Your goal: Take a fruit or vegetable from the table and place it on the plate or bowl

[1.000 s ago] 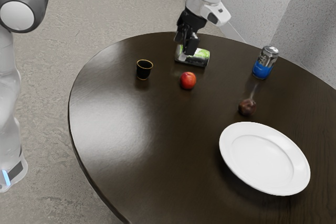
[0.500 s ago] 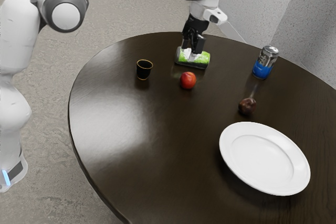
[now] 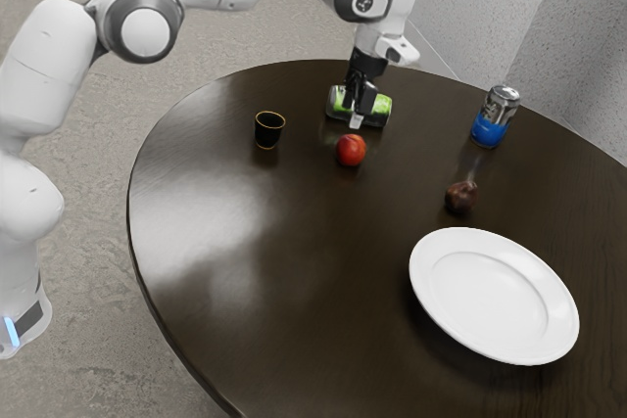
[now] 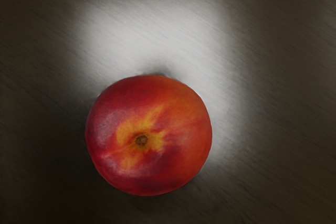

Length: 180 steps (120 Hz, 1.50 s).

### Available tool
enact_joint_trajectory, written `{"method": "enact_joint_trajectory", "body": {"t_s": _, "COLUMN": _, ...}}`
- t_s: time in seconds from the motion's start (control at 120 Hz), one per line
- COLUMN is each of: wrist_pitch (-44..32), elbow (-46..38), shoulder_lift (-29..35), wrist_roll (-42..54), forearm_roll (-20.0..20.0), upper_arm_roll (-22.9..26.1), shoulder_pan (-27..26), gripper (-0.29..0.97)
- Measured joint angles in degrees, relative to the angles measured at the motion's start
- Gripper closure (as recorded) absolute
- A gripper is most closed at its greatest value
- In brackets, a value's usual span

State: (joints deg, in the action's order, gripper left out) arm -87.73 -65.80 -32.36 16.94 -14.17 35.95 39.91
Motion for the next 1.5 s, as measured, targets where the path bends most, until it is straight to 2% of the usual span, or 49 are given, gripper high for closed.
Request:
{"method": "enact_joint_trajectory", "body": {"t_s": 0.367, "wrist_pitch": -5.94, "elbow": -2.6, "shoulder_lift": -4.83, "wrist_roll": 2.7, "forearm_roll": -0.17, "upper_arm_roll": -0.49, "shoulder_pan": -0.52, "gripper": 0.0}}
{"method": "enact_joint_trajectory", "body": {"t_s": 0.583, "wrist_pitch": -8.91, "elbow": -4.7, "shoulder_lift": -5.47, "wrist_roll": 2.89, "forearm_roll": 0.3, "upper_arm_roll": -0.68, "shoulder_pan": -0.6, "gripper": 0.0}}
{"method": "enact_joint_trajectory", "body": {"t_s": 0.733, "wrist_pitch": -9.73, "elbow": -5.23, "shoulder_lift": -5.26, "wrist_roll": 2.21, "forearm_roll": 0.47, "upper_arm_roll": -0.77, "shoulder_pan": -0.48, "gripper": 0.25}}
{"method": "enact_joint_trajectory", "body": {"t_s": 0.85, "wrist_pitch": -10.07, "elbow": -5.25, "shoulder_lift": -3.91, "wrist_roll": 1.62, "forearm_roll": -0.29, "upper_arm_roll": -0.71, "shoulder_pan": -0.93, "gripper": 0.32}}
{"method": "enact_joint_trajectory", "body": {"t_s": 0.925, "wrist_pitch": -9.82, "elbow": -6.66, "shoulder_lift": 0.35, "wrist_roll": 1.27, "forearm_roll": -0.94, "upper_arm_roll": -0.69, "shoulder_pan": -1.37, "gripper": 0.37}}
{"method": "enact_joint_trajectory", "body": {"t_s": 1.042, "wrist_pitch": -7.06, "elbow": -6.51, "shoulder_lift": 6.71, "wrist_roll": 0.61, "forearm_roll": -2.74, "upper_arm_roll": -0.35, "shoulder_pan": -6.46, "gripper": 0.39}}
{"method": "enact_joint_trajectory", "body": {"t_s": 1.192, "wrist_pitch": -2.06, "elbow": -1.79, "shoulder_lift": 8.12, "wrist_roll": -0.7, "forearm_roll": -6.32, "upper_arm_roll": 0.08, "shoulder_pan": -18.1, "gripper": 0.34}}
{"method": "enact_joint_trajectory", "body": {"t_s": 1.25, "wrist_pitch": -0.73, "elbow": -0.53, "shoulder_lift": 7.92, "wrist_roll": -1.35, "forearm_roll": -8.12, "upper_arm_roll": 2.5, "shoulder_pan": -20.48, "gripper": 0.34}}
{"method": "enact_joint_trajectory", "body": {"t_s": 1.383, "wrist_pitch": 1.17, "elbow": 2.26, "shoulder_lift": 3.02, "wrist_roll": -3.16, "forearm_roll": -14.01, "upper_arm_roll": 12.1, "shoulder_pan": -20.99, "gripper": 0.33}}
{"method": "enact_joint_trajectory", "body": {"t_s": 1.5, "wrist_pitch": 1.94, "elbow": 3.07, "shoulder_lift": -4.25, "wrist_roll": -5.09, "forearm_roll": -22.75, "upper_arm_roll": 25.87, "shoulder_pan": -19.21, "gripper": 0.34}}
